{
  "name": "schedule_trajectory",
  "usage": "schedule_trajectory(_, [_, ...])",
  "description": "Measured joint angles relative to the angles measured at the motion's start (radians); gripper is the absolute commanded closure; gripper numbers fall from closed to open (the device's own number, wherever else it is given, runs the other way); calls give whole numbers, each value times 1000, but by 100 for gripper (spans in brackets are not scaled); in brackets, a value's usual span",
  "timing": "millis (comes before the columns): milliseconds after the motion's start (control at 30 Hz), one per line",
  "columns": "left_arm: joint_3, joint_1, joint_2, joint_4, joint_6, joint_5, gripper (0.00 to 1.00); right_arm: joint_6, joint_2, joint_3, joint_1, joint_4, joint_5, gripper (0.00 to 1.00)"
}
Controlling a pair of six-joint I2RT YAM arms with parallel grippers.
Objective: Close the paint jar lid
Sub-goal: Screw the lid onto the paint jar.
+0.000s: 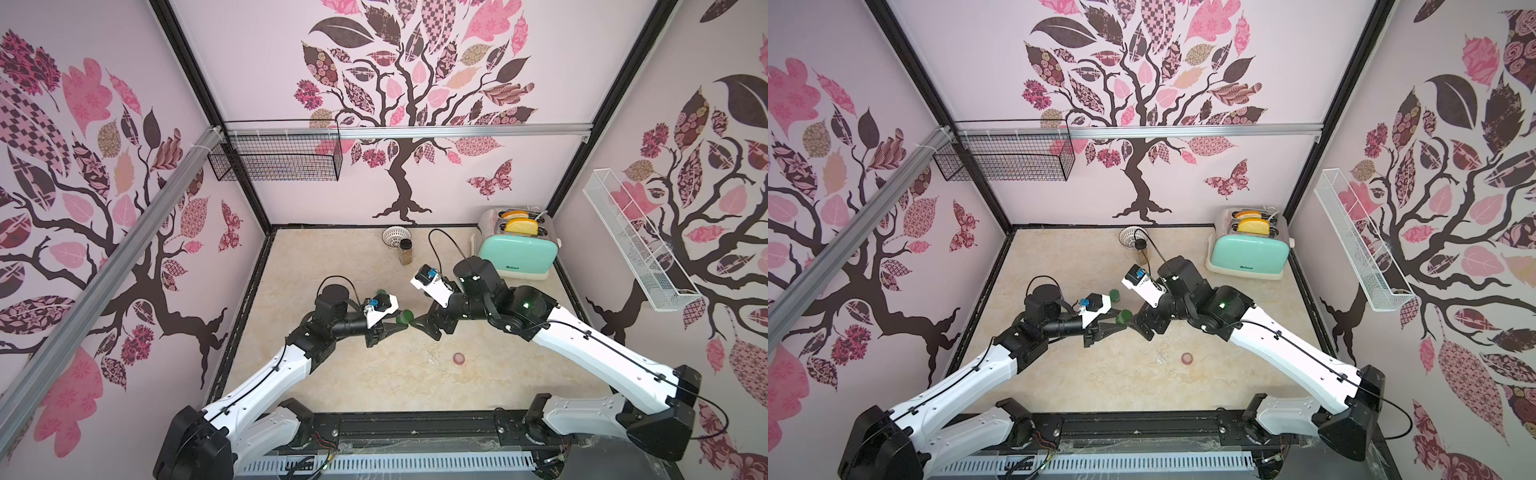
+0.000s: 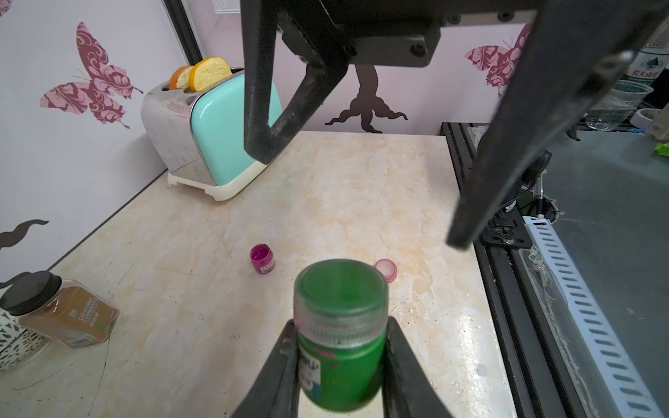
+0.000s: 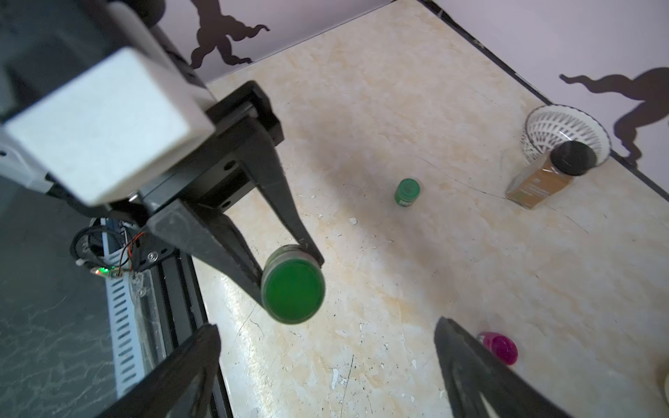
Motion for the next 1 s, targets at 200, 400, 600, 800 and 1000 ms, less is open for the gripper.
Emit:
schedule_trajectory(200, [9, 0, 9, -33, 14, 30, 83, -227, 9, -3, 1, 9, -81, 9])
schedule_trajectory(400, [13, 0, 11, -44, 17, 39, 83, -417, 19, 1, 0, -33, -116, 14])
schedule_trajectory(600, [13, 0, 11, -44, 17, 44, 83, -484, 78, 32, 0, -87, -138, 28])
schedule_trajectory(800, [17, 0, 12, -44, 17, 45, 83, -499, 104, 52, -3, -95, -164, 31])
schedule_trajectory(1000, [18, 0, 12, -44, 17, 45, 83, -504, 129, 86, -17, -99, -186, 37])
